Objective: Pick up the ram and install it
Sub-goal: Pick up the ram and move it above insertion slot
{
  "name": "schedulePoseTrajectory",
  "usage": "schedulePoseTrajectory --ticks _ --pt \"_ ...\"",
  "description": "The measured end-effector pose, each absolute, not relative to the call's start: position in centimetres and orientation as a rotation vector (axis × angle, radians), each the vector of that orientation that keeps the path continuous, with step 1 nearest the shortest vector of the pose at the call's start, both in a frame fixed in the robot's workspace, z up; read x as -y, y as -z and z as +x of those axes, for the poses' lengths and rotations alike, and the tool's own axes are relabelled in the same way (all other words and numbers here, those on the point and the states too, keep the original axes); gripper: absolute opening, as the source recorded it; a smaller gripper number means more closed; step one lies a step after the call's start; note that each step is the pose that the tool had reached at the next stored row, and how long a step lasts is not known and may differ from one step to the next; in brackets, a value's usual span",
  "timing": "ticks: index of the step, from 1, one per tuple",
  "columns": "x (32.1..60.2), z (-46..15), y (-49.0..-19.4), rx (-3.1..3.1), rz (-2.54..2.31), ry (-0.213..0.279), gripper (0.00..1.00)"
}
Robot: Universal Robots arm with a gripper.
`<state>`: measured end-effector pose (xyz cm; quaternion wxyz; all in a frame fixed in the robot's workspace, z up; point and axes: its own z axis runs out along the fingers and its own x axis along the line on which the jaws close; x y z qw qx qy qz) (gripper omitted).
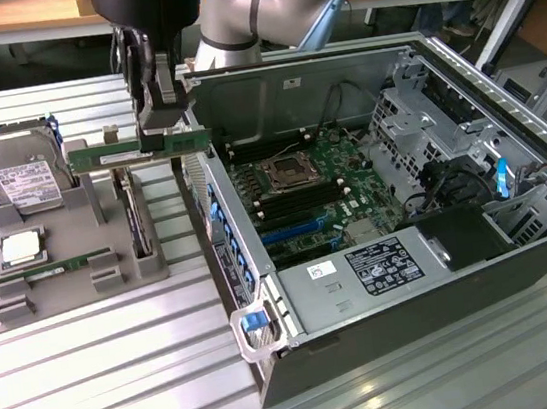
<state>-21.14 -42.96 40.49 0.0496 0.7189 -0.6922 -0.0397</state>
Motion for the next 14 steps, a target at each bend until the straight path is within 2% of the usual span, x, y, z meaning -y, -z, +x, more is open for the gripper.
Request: schedulePoseTrajectory --ticks 14 --pt "43.0 -17.2 -40.5 2.096 2.178 0.146 0.13"
